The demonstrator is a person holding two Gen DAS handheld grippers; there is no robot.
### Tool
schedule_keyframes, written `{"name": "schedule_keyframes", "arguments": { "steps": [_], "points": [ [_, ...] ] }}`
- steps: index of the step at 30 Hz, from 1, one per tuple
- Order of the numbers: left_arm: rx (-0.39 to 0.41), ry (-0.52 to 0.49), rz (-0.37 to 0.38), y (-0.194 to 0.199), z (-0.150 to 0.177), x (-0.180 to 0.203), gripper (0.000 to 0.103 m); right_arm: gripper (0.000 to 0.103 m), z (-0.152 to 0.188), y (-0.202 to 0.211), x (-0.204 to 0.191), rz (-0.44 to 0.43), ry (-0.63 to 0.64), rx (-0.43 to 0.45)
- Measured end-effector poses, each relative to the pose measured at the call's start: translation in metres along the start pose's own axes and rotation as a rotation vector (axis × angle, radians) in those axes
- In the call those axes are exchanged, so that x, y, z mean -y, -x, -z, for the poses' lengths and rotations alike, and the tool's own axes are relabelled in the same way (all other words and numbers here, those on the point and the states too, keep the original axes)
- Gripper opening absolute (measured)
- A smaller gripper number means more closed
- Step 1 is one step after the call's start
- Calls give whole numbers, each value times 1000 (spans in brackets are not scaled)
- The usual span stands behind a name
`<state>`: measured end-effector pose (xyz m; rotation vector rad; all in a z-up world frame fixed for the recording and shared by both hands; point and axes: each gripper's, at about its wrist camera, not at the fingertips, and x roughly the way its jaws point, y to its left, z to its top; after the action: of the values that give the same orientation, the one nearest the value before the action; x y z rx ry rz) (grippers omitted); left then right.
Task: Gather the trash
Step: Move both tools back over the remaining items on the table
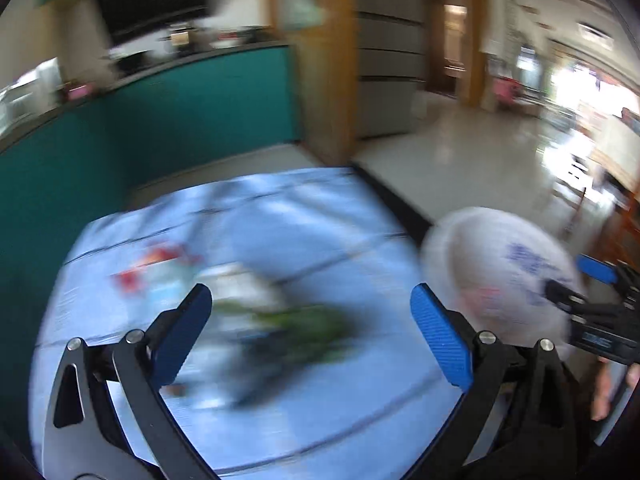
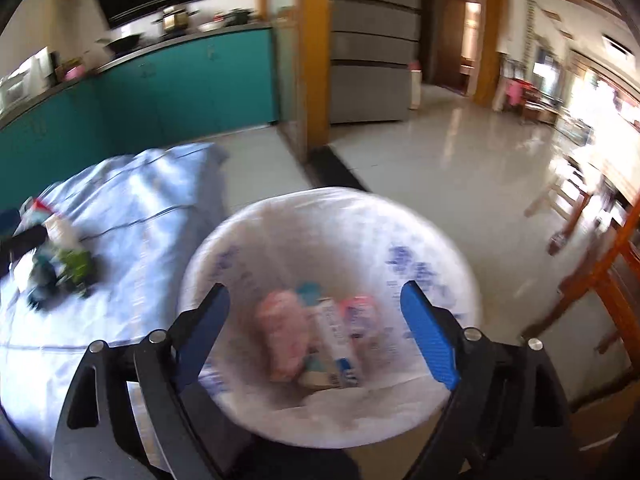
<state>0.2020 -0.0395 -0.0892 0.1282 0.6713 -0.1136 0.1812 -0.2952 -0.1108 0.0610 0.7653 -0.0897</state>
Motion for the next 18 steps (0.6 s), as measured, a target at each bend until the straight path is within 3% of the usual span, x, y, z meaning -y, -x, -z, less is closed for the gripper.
{"name": "schedule_keyframes", "arguments": {
  "steps": [4,9,14,16,18],
  "points": [
    [-93,117,-126,-9,24,-80,99,86,-5,-13,-60,-115,100,-18],
    [-136,264,-114,0,47,-139,99,86,-22,-38,-151,-289,227,-38],
    [-125,280,-109,1,62,-160,99,86,-37,-70,-209,-339,304,-98],
    [-142,297,-85,-7,64,-166,99,79,-36,-76,-222,-363,327,-126],
    [-152,311,-47,-17,64,-171,99,56,-32,-76,-229,-385,348,-158]
  ]
}}
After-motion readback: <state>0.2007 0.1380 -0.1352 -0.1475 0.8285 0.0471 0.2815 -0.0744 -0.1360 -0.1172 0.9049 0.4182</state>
